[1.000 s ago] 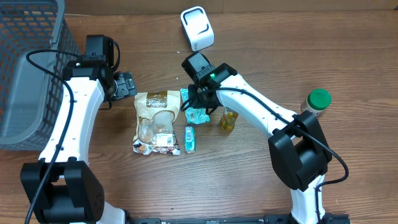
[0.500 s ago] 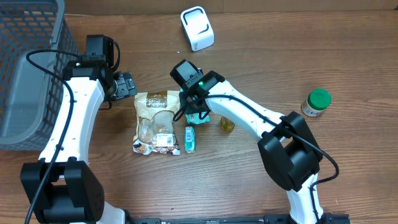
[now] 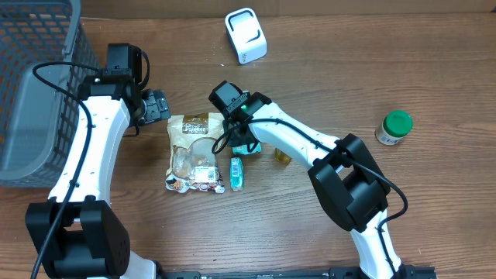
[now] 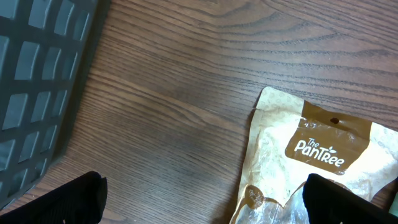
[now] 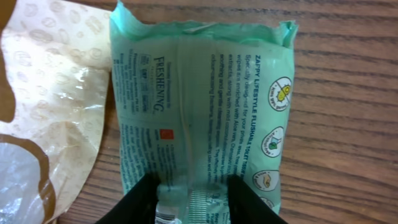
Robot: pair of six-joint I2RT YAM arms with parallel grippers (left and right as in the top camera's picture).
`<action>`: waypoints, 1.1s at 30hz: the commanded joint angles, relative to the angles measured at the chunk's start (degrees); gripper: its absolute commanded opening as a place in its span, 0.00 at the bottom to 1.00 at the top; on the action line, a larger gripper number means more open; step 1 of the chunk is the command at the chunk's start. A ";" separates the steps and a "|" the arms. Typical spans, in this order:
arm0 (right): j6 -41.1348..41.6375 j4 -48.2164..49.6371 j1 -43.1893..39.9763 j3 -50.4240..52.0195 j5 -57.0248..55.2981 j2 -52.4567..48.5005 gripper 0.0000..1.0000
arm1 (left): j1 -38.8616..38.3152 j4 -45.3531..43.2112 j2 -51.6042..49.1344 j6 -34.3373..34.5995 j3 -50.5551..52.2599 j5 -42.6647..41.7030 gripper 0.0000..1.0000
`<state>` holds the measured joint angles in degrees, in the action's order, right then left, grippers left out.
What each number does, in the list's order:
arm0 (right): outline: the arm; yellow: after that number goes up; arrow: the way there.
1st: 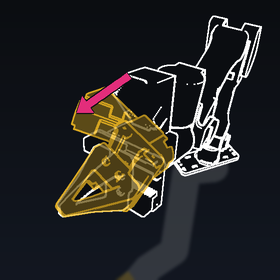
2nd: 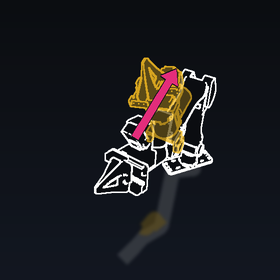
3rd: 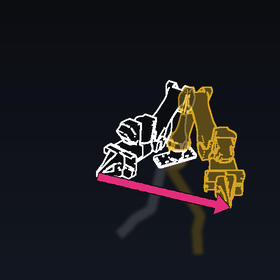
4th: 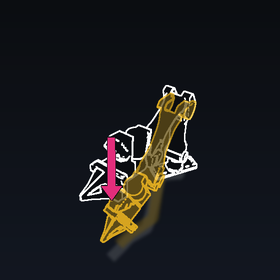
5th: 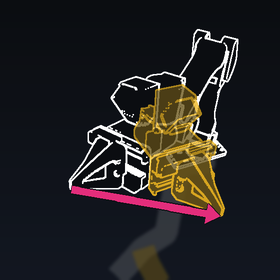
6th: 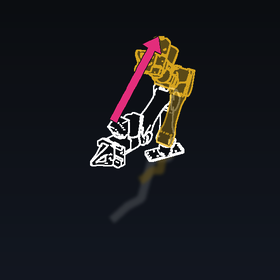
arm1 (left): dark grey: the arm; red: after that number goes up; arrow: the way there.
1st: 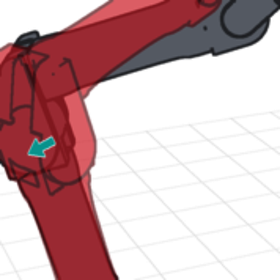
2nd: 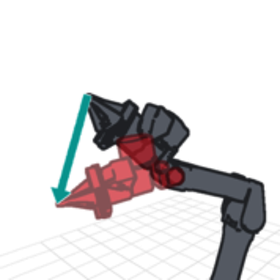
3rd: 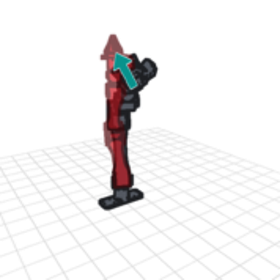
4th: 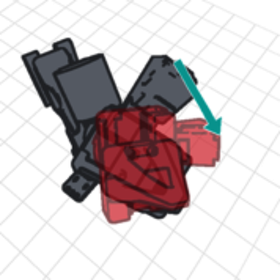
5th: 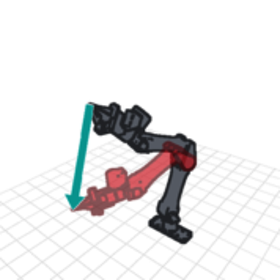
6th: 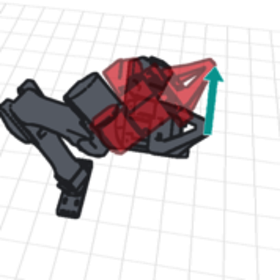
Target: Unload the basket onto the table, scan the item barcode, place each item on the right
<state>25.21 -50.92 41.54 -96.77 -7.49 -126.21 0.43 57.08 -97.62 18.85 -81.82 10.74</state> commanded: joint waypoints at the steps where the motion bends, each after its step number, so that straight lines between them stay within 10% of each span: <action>1: -0.28 -0.07 0.46 -2.99 -0.09 -1.68 0.36 | -0.07 -0.13 0.24 -1.07 -0.83 0.15 1.00; 33: -1.44 -6.05 -1.42 -14.16 -7.50 -6.91 0.35 | -0.07 -0.11 0.24 -1.07 -0.83 0.15 1.00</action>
<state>22.61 -56.75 40.91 -111.66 -13.78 -131.39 0.43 57.08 -97.62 18.85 -81.82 10.74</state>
